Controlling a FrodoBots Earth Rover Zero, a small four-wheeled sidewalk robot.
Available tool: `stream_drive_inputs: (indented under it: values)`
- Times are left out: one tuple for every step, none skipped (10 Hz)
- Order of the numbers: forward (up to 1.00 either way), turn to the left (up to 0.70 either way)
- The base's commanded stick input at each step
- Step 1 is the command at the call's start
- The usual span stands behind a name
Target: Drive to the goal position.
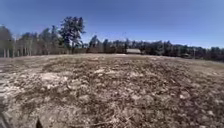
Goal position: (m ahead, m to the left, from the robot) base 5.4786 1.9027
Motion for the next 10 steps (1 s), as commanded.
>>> stream_drive_inputs:
  values:
    - [0.70, 0.00]
    - [0.70, 0.00]
    - [0.70, 0.00]
    - [0.70, 0.00]
    - [0.70, 0.00]
    - [0.70, 0.00]
    - [0.70, 0.00]
    - [0.70, 0.00]
    - [0.70, 0.00]
    - [0.70, 0.00]
